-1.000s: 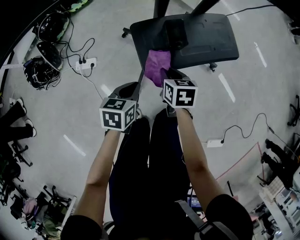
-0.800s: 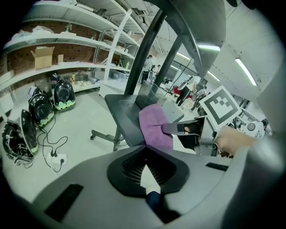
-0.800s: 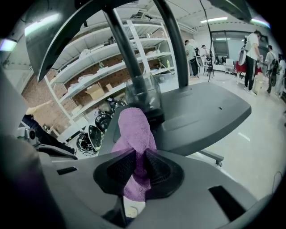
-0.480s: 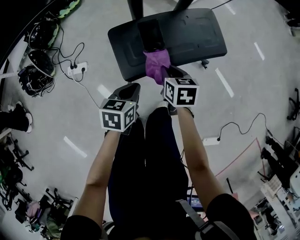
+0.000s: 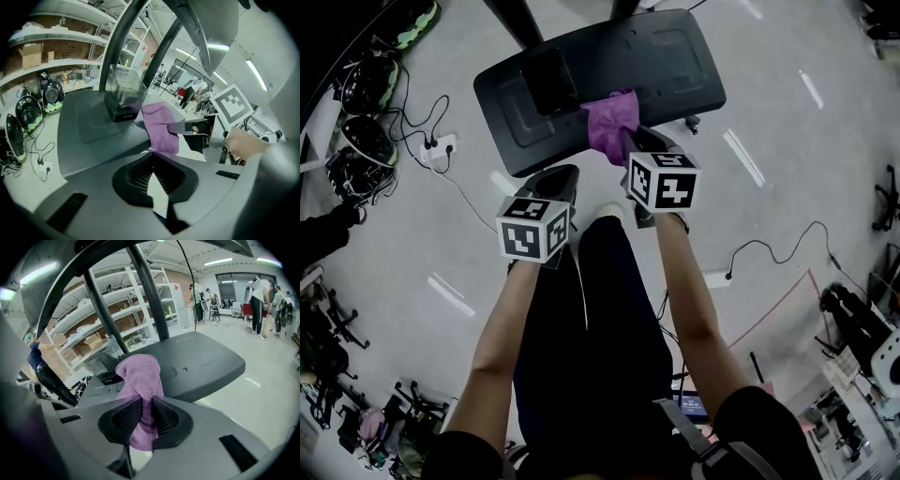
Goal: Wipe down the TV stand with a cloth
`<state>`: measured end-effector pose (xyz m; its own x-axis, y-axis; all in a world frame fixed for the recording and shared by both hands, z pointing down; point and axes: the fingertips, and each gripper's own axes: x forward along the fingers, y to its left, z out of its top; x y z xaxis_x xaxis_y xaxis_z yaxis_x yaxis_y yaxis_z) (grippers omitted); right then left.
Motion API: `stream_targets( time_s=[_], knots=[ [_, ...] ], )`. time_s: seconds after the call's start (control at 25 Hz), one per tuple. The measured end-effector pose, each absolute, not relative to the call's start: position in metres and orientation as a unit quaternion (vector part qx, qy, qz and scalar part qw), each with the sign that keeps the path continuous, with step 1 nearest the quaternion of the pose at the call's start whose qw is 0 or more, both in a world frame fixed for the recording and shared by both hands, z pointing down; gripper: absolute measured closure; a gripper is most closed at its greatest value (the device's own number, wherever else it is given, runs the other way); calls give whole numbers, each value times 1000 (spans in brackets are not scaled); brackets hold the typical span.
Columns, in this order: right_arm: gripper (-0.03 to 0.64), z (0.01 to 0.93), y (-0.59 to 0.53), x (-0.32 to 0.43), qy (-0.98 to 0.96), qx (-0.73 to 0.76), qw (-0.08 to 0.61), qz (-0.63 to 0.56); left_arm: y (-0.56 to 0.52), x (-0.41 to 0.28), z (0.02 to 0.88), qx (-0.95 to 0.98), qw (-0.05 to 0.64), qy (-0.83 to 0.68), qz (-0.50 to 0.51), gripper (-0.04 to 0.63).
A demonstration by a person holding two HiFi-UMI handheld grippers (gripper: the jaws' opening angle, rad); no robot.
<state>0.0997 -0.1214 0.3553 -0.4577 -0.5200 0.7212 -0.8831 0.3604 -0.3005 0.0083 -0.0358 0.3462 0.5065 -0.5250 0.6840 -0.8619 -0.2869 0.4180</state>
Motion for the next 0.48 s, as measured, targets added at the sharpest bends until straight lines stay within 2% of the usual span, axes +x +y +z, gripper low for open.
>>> stream_targets(
  time_s=[0.48],
  knots=[
    [538,356,-157,166,-774,464,253,348,-66,65,357,782,393,-431,219,588]
  ],
)
